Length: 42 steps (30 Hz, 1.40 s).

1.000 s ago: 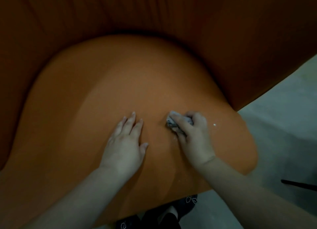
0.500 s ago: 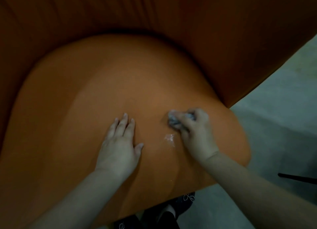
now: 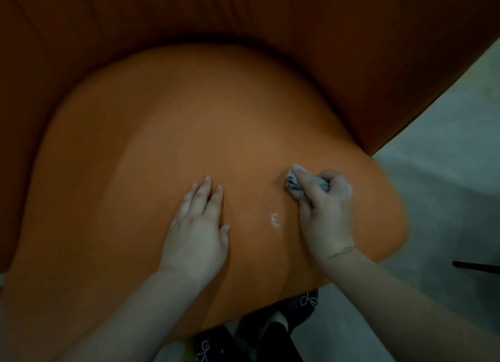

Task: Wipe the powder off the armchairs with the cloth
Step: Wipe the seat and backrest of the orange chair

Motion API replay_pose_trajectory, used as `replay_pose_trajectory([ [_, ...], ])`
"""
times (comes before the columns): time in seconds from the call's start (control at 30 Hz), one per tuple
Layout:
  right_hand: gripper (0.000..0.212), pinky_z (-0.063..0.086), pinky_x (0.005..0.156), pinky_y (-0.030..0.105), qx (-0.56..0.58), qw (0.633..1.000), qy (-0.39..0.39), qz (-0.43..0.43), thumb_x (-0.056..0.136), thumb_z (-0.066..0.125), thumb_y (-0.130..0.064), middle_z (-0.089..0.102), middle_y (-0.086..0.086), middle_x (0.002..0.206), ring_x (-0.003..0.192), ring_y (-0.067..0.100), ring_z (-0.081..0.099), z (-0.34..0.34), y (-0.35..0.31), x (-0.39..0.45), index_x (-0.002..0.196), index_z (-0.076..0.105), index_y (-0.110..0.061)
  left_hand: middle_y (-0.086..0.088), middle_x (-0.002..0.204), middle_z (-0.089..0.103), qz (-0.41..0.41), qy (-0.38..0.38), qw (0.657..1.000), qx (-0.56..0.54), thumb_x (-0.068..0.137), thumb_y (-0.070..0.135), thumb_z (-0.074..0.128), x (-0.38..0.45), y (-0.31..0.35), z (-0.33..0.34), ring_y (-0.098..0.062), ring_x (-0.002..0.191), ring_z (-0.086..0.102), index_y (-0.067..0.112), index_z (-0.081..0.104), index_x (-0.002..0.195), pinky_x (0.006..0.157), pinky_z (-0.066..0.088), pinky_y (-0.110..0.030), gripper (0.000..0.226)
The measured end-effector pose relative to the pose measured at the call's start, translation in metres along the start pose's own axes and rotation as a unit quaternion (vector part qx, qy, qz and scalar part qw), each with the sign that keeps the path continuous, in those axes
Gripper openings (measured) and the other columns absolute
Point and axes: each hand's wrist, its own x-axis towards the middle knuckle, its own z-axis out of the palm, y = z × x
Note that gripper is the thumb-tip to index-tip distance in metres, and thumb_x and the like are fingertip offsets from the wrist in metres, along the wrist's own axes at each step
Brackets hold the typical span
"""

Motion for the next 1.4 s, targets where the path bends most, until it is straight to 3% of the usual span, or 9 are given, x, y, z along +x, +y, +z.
replay_pose_trajectory([
  [0.2,0.063,0.047,0.083,0.037,0.03,0.995,-0.09,-0.003,0.081,0.068,-0.013,0.049,0.013,0.116,0.096,0.029,0.047,0.052,-0.036,-0.039,0.131,0.049,-0.046,0.008,0.16,-0.006,-0.011,0.011,1.0,-0.001,0.097,0.032,0.047,-0.016,-0.007,0.005,-0.015,0.147,-0.007,0.025,0.012,0.153,0.117,0.004,-0.029,0.066],
  [0.3,0.061,0.049,0.074,0.041,0.009,0.997,-0.067,-0.049,0.074,0.074,-0.005,0.051,0.018,0.107,0.088,0.035,0.05,0.041,-0.04,-0.018,0.127,0.059,-0.031,0.009,0.16,-0.007,-0.013,0.003,1.0,0.0,0.098,0.032,0.047,-0.022,-0.015,0.005,-0.015,0.147,-0.006,0.026,0.011,0.153,0.117,0.005,-0.029,0.066],
  [0.47,0.059,0.045,0.081,0.04,0.013,0.996,0.017,0.088,0.078,0.071,0.002,0.048,0.02,0.111,0.101,0.028,0.04,0.019,-0.032,-0.029,0.129,0.06,-0.025,0.006,0.161,-0.003,-0.021,0.013,1.0,-0.002,0.097,0.031,0.049,-0.027,-0.032,0.002,-0.017,0.147,-0.003,0.025,0.014,0.153,0.118,0.004,-0.03,0.066],
  [0.57,0.066,0.037,0.075,0.032,0.014,0.999,-0.013,0.032,0.067,0.077,0.008,0.051,0.019,0.105,0.093,0.023,0.036,0.03,-0.061,-0.068,0.125,0.063,-0.021,0.005,0.161,-0.002,-0.021,0.014,1.0,-0.005,0.097,0.03,0.05,-0.033,-0.037,0.001,-0.017,0.147,-0.002,0.024,0.015,0.153,0.117,0.003,-0.029,0.067],
  [0.7,0.056,0.048,0.072,0.038,0.023,0.995,-0.078,-0.052,0.072,0.076,-0.002,0.053,0.018,0.105,0.089,0.03,0.044,0.048,-0.078,-0.041,0.121,0.065,-0.025,0.004,0.161,-0.001,-0.015,0.012,1.0,0.003,0.096,0.029,0.051,-0.039,-0.043,0.004,-0.018,0.147,-0.001,0.023,0.015,0.153,0.117,0.003,-0.029,0.068],
  [0.9,0.05,0.047,0.083,0.045,0.017,0.997,0.0,0.077,0.082,0.068,-0.004,0.048,0.019,0.111,0.099,0.033,0.043,0.027,-0.045,-0.027,0.126,0.062,-0.027,0.008,0.161,-0.006,-0.018,0.013,1.0,-0.014,0.097,0.032,0.049,-0.044,-0.046,0.004,-0.015,0.147,-0.006,0.025,0.011,0.153,0.117,0.002,-0.029,0.068],
  [1.13,0.051,0.049,0.069,0.039,0.021,0.986,-0.107,-0.127,0.077,0.069,-0.009,0.052,0.017,0.103,0.087,0.032,0.048,0.043,-0.069,-0.051,0.124,0.061,-0.025,0.008,0.161,-0.006,-0.018,0.004,1.0,-0.02,0.096,0.033,0.049,-0.045,-0.04,0.009,-0.016,0.147,-0.006,0.027,0.012,0.153,0.119,0.008,-0.032,0.068],
  [1.3,0.05,0.039,0.089,0.037,0.015,0.997,-0.006,0.069,0.084,0.066,-0.002,0.047,0.021,0.112,0.103,0.033,0.043,0.011,-0.02,-0.025,0.129,0.061,-0.023,0.009,0.16,-0.008,-0.017,0.004,1.0,-0.024,0.098,0.033,0.047,-0.046,-0.039,0.009,-0.014,0.147,-0.008,0.027,0.01,0.153,0.117,0.004,-0.03,0.067],
  [1.4,0.062,0.031,0.083,0.028,0.007,0.999,0.007,0.04,0.074,0.071,0.006,0.049,0.021,0.106,0.095,0.025,0.038,0.013,-0.03,-0.066,0.129,0.061,-0.021,0.011,0.16,-0.009,-0.013,0.0,1.0,-0.022,0.098,0.033,0.047,-0.044,-0.037,0.008,-0.014,0.146,-0.009,0.028,0.009,0.153,0.117,0.003,-0.029,0.067],
])
